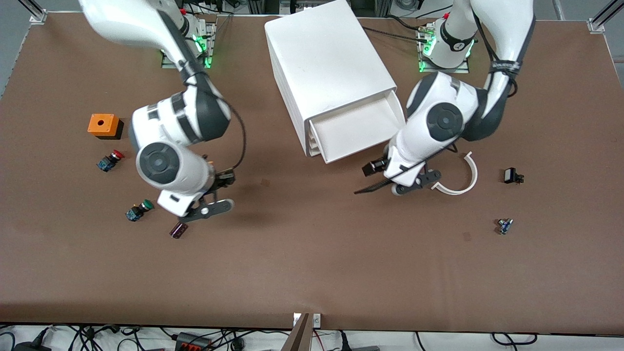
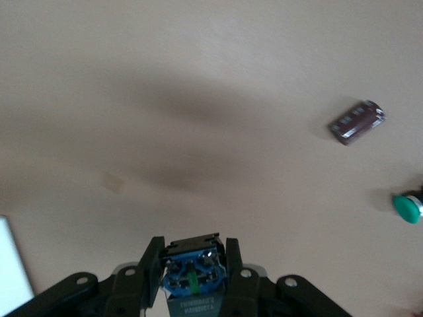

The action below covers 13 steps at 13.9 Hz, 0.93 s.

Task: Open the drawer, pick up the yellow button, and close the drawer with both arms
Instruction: 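Push the drawer shut with the left gripper while the right gripper holds the button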

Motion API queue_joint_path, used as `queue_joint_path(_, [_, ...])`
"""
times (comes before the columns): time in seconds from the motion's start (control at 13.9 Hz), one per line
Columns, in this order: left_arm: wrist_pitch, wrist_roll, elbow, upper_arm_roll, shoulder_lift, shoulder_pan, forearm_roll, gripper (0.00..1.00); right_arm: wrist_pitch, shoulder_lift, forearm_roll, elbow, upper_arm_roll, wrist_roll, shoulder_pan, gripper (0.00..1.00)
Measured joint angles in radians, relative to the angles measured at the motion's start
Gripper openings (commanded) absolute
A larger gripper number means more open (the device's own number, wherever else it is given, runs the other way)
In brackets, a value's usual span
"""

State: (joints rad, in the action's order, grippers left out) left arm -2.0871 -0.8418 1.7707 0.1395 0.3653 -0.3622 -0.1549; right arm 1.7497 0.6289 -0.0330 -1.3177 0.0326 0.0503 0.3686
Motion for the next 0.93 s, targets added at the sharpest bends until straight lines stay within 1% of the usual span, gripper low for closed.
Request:
queue_joint_path(0.14, [-0.003, -0.035, 0.034, 0.035, -0.011, -0.004, 0.000, 1.00, 0.051, -0.004, -0.001, -0.077, -0.001, -0.047, -0.049, 0.00])
queue_joint_path(0.29, [-0.004, -0.089, 0.049, 0.072, -0.013, -0.004, 0.000, 1.00, 0.126, -0.013, -0.002, -0.167, -0.002, -0.057, -0.072, 0.00])
queue_joint_path(0.5, [0.003, -0.237, 0.058, 0.175, -0.014, -0.005, 0.001, 1.00, 0.257, -0.030, -0.007, -0.287, -0.009, -0.057, -0.077, 0.00])
queue_joint_path(0.57, [0.021, -0.259, 0.061, 0.200, -0.015, -0.007, 0.001, 1.00, 0.293, -0.035, -0.015, -0.314, -0.012, -0.057, -0.077, 0.00])
queue_joint_path(0.72, [0.069, -0.275, 0.063, 0.225, -0.016, -0.007, 0.001, 1.00, 0.347, -0.037, -0.049, -0.345, -0.016, -0.057, -0.077, 0.00])
queue_joint_path(0.93, [0.085, -0.276, 0.062, 0.228, -0.021, -0.003, 0.001, 1.00, 0.438, -0.021, -0.063, -0.374, -0.020, -0.056, -0.075, 0.00])
